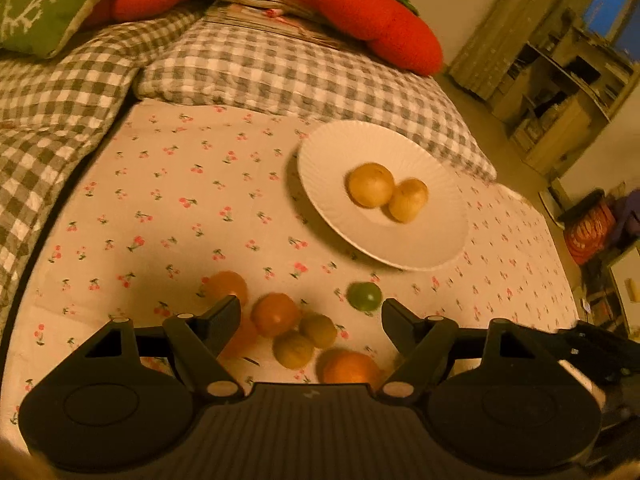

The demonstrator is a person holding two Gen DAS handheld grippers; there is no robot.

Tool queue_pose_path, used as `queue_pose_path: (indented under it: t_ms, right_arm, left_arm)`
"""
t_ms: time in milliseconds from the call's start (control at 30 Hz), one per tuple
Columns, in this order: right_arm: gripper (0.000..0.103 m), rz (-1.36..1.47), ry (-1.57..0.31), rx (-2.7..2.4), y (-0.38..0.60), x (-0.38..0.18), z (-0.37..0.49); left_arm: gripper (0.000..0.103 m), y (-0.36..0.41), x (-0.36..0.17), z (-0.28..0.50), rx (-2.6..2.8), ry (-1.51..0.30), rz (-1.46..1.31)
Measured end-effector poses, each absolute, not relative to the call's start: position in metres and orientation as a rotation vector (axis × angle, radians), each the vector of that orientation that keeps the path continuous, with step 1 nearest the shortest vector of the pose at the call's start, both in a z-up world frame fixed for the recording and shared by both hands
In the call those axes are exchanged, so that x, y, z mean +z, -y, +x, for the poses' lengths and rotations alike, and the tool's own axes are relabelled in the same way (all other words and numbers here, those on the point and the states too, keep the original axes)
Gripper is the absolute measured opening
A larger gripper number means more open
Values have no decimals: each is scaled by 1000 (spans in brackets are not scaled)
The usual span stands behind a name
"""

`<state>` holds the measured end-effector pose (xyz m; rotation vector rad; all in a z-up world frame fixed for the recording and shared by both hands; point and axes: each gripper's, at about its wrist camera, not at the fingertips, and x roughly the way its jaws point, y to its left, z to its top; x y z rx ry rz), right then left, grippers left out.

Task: Organize fruits
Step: 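Grasp a tangerine with the right gripper while the left gripper grasps another tangerine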

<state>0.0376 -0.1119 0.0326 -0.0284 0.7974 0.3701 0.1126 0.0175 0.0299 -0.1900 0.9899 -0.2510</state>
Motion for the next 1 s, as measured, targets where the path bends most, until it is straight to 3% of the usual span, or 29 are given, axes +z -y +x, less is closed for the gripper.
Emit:
queue_pose_path:
  t_ms: [100, 500, 767, 1000]
  right_arm:
    - [58, -78, -851, 384, 97, 17, 37]
    - [52, -276, -743, 374, 68, -14, 41]
    - [36, -313, -745, 377, 61, -27, 50]
    - [35, -316, -757, 378, 59, -24, 47]
  left_arm:
    - [68, -6, 26, 109, -278, -1008, -144]
    - [66, -30, 2, 121, -173, -1082, -172]
    - [52, -38, -13, 127, -138, -1122, -204]
    - [38, -42, -20, 132, -124, -1125, -182]
